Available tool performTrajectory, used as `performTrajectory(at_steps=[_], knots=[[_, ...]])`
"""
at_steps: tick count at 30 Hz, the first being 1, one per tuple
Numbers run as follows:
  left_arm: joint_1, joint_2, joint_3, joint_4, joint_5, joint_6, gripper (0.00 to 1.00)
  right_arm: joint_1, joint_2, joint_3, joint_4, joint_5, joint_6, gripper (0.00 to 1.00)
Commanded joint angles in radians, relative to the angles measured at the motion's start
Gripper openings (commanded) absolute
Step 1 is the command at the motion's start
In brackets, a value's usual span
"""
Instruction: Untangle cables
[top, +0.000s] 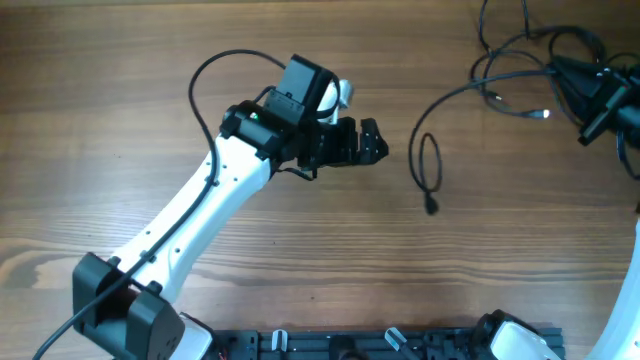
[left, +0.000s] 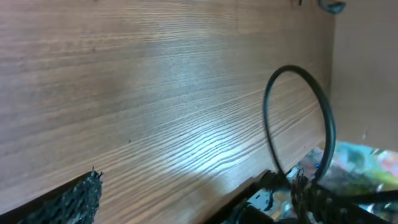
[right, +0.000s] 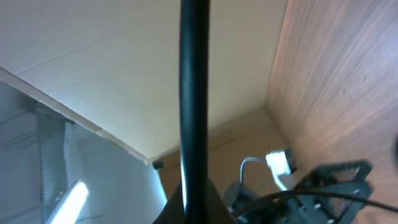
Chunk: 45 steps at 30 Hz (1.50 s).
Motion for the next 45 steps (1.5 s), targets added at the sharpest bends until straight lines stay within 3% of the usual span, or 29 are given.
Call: performTrajectory(at_steps=[1,3,6,8,10,13,17,20,22,24,25,26,27,32,33,36,38,40,45], knots=[[-0.053,0.017,0.004,0.034,-0.007,0.109,1.0,0.023,0.001,0.029,0.007,-0.05,0.062,0.04],[-0.083,0.017,0.004,0.052,0.064,0.131,0.99,0.04,0.001,0.029,0.006,-0.049,0.071,0.04],[-0.095,0.016,0.004,0.058,0.211,0.275,0.97,0.043,0.001,0.029,0.006,-0.018,0.076,0.04],[-0.092,0.016,0.004,0.064,0.216,0.296,0.96,0.043,0.001,0.028,0.005,-0.008,0.073,0.04],[-0.092,0.017,0.004,0.095,0.158,0.286,0.96,0.043,0.001,0.028,0.005,-0.026,0.076,0.04],[-0.092,0.017,0.004,0.143,-0.063,0.182,0.95,0.043,0.001,0.028,0.005,-0.076,0.077,0.04],[-0.093,0.032,0.004,0.254,-0.085,0.156,0.94,0.043,0.001,0.028,0.005,-0.135,0.077,0.04],[-0.093,0.048,0.004,0.27,-0.212,0.064,0.91,0.043,0.001,0.028,0.006,-0.151,0.077,0.04],[-0.091,0.048,0.004,0.262,-0.3,0.046,0.76,0.043,0.001,0.028,0.006,-0.14,0.071,0.04],[-0.071,0.048,0.004,0.206,-0.41,-0.035,0.41,0.042,0.001,0.028,0.005,0.011,-0.055,0.04],[-0.058,0.048,0.004,0.173,-0.417,-0.043,0.17,0.042,0.001,0.028,-0.025,0.104,-0.153,0.04],[-0.045,0.048,0.004,0.146,-0.417,-0.043,0.04,0.042,0.001,0.028,-0.06,0.139,-0.179,0.04],[-0.035,0.048,0.004,0.129,-0.417,-0.043,0.04,0.042,0.001,0.028,-0.086,0.174,-0.196,0.04],[-0.013,0.048,0.004,0.064,-0.414,-0.05,0.04,0.042,0.001,0.028,-0.256,0.539,-0.369,0.04],[-0.013,0.048,0.004,0.066,-0.405,-0.05,0.09,0.042,0.001,0.028,-0.295,0.549,-0.368,0.04],[-0.014,0.048,0.004,0.097,-0.269,-0.05,0.46,0.042,0.001,0.028,-0.313,0.405,-0.347,0.04],[-0.016,0.048,0.004,0.133,-0.153,-0.045,0.66,0.042,0.001,0.028,-0.313,0.341,-0.282,0.04],[-0.032,0.048,0.004,0.198,0.047,0.101,0.91,0.042,0.001,0.028,-0.313,0.245,-0.205,0.04],[-0.09,0.048,0.004,0.243,0.029,0.225,0.97,0.043,0.001,0.028,-0.311,0.056,-0.12,0.04]])
